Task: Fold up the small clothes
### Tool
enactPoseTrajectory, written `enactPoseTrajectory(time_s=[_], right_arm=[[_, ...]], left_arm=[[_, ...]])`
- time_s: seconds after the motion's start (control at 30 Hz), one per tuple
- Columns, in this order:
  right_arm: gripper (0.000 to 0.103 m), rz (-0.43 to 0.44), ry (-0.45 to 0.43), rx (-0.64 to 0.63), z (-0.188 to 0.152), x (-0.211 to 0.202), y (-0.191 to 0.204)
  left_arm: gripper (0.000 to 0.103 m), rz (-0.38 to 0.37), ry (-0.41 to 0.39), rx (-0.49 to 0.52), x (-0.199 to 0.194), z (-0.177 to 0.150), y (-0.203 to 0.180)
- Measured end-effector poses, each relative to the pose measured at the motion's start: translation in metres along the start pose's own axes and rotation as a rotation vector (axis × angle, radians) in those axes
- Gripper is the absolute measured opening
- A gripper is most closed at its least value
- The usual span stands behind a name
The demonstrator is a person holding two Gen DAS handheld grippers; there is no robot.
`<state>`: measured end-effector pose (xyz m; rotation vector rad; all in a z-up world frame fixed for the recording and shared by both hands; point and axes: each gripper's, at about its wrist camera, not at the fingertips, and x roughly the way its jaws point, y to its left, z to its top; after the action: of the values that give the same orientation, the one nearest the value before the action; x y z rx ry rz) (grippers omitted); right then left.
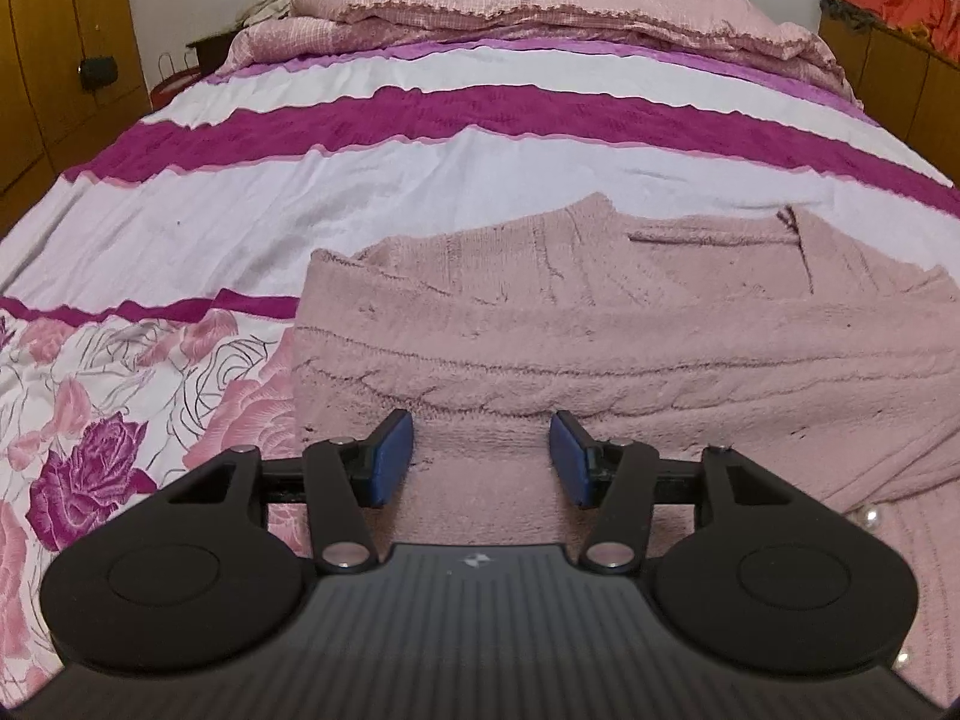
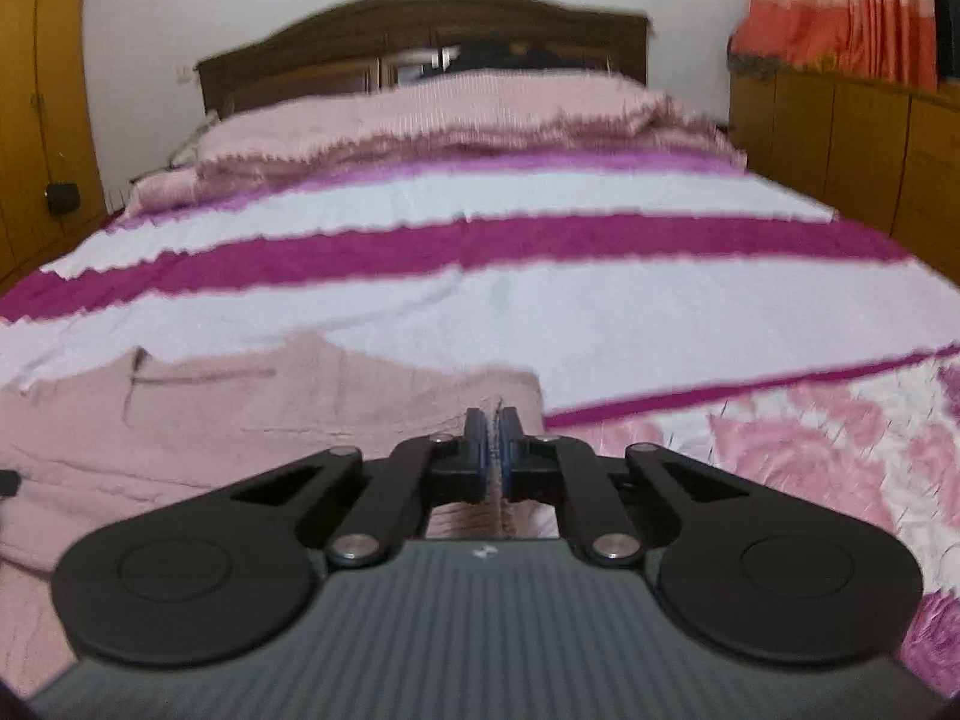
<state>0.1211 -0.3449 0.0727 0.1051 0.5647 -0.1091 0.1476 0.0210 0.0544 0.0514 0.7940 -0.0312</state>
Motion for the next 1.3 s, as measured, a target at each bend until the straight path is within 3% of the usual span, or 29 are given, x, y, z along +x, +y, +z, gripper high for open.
enactPoseTrajectory(time_s=[0.2,0.43,0.5,0.57,0.6,1.03,1.3], right_arm=[[0.009,-0.031,0.066,0.004,-0.020,0.026,-0.005],[0.014,-0.019,0.080,0.057,-0.008,0.011,-0.006],[0.024,0.004,0.077,0.096,-0.006,-0.001,-0.008],[0.056,0.033,0.057,0.124,-0.006,-0.016,-0.008],[0.060,0.045,0.041,0.130,-0.005,-0.024,-0.007],[0.061,0.241,0.036,0.102,0.006,-0.124,0.024],[0.061,0.299,0.051,0.095,0.008,-0.172,0.031]], left_arm=[[0.064,-0.011,-0.014,0.012,0.006,-0.003,0.003],[0.064,-0.012,-0.018,0.012,-0.003,-0.002,0.004],[0.064,-0.003,-0.024,0.017,-0.012,-0.002,0.004],[0.064,0.003,-0.036,0.025,-0.023,-0.004,0.004],[0.064,0.003,-0.044,0.026,-0.031,-0.006,0.005],[0.064,-0.007,-0.069,0.025,-0.127,-0.026,-0.002],[0.064,-0.029,-0.092,0.029,-0.184,-0.037,-0.010]])
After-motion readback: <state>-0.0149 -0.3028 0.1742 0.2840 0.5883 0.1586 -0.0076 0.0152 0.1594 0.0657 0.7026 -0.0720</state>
